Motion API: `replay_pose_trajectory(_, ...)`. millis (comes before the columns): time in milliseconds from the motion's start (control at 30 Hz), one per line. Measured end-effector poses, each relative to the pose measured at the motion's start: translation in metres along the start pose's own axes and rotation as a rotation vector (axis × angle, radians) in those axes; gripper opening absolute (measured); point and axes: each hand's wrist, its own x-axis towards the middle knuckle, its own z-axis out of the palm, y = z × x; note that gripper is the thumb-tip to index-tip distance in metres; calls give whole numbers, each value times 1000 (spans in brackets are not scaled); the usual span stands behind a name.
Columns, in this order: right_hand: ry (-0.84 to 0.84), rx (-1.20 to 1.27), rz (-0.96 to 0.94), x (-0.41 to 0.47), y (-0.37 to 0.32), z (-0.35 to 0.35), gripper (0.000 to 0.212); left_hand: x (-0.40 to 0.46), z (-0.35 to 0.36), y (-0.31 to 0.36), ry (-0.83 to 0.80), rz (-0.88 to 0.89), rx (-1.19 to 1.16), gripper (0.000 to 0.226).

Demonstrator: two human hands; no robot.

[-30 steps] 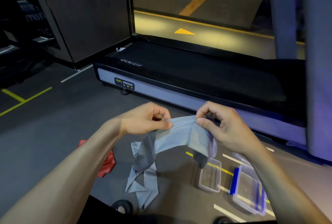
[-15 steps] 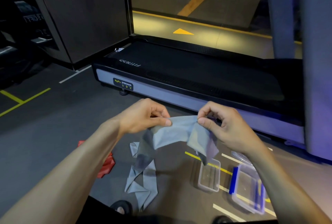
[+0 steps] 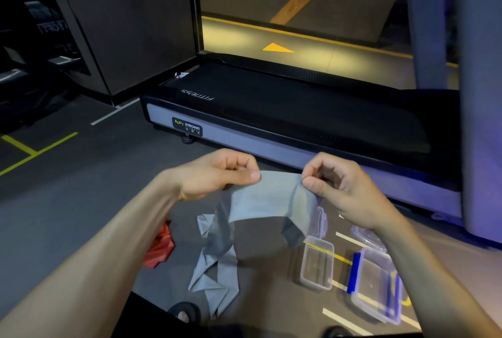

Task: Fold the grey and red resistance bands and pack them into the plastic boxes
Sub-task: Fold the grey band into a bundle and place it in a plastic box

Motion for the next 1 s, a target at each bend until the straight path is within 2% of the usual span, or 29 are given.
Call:
replay_pose_trajectory(200,-58,24,8,-1,5,4,15,-2,0,-1,-16,-69,72,18)
replay_pose_trajectory(333,-43,-4,7,-1,5,2,15,-4,-3,-5,18,-91,149,31)
replay_pose_trajectory(500,-33,-30,38,-3,6,2,9,-2,-2,-7,68,-87,248,16)
replay_pose_trajectory(633,-21,-32,39,-1,7,1,6,-4,-4,-2,78,-45,153,27)
replay_pose_trajectory(700,-14,13,32,0,8,2,3,-7,-4,3,58,-21,61,22)
replay_pose_trajectory(767,-33,58,31,-1,9,3,10,-7,-2,5,10,-27,8,16)
replay_pose_trajectory(867,-108,148,62,-3,10,5,10,-7,0,4,-38,-33,-13,14)
replay_pose_trajectory(1000,-155,275,4,-1,5,12,5,-5,7,2,-112,-61,18,15)
